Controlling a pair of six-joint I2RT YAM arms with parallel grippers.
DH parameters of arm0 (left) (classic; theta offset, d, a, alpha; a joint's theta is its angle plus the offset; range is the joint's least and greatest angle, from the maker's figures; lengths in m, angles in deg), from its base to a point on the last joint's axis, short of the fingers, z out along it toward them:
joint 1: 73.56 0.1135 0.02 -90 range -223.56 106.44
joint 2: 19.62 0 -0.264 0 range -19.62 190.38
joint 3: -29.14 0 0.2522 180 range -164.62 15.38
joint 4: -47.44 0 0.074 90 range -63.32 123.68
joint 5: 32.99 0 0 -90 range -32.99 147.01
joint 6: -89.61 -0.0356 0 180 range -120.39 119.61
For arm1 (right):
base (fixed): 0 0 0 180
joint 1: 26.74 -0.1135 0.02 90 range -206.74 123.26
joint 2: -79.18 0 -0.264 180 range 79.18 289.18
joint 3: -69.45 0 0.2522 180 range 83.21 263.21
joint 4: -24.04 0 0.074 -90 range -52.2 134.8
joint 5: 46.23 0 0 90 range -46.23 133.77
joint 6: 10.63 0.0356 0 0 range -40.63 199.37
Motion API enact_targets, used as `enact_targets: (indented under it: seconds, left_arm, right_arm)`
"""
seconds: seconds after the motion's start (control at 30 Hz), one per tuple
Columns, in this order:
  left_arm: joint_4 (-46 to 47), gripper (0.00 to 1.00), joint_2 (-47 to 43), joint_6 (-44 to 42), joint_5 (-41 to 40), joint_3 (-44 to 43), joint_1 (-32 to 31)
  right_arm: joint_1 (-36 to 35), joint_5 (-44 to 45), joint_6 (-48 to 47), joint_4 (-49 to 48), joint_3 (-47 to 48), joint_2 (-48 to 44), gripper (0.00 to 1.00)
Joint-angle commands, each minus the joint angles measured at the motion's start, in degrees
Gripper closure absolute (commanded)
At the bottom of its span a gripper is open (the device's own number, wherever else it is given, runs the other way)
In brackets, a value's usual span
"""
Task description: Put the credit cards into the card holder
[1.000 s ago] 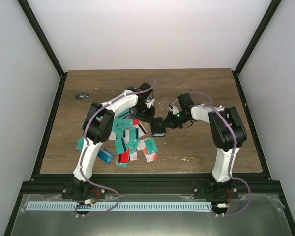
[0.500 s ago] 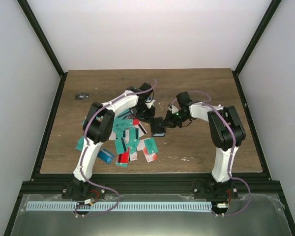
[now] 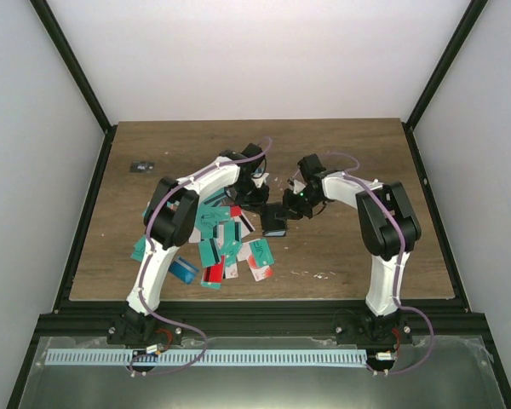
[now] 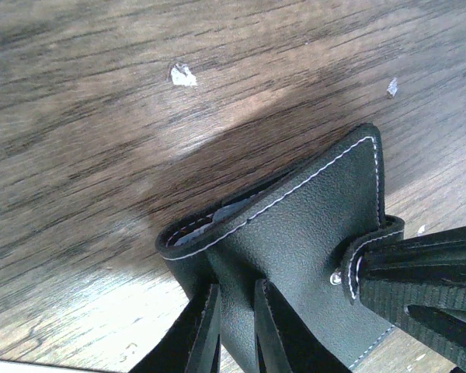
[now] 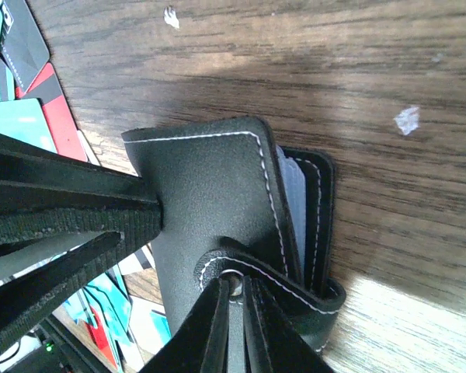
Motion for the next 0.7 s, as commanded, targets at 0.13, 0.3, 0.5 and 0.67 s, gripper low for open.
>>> enact_targets:
  seconds: [0.13, 0.3, 0.5, 0.67]
  left_arm:
    - [0.94, 0.85, 4.19, -0.61, 0.08, 1.35, -1.42]
    - [1.12, 0.85, 4.37, -0.69, 0.4, 1.49, -1.42]
    - [1.29, 0.85, 4.82, -0.71, 0.53, 1.46, -1.42]
    - [1.29, 0.85, 5.19, -0.79, 0.61, 1.3, -1.42]
  right_arm:
    - [-2.9, 6.51, 0.57, 0.1, 1.72, 4.51, 0.91]
    - [-4.11, 7.84, 0.39, 1.52, 4.3, 5.96, 0.91]
    - [-5.76, 8.25, -0.05, 2.53, 3.81, 6.27, 0.95]
    - [-6.82, 10.77, -0.73, 4.18, 3.38, 6.33, 0.98]
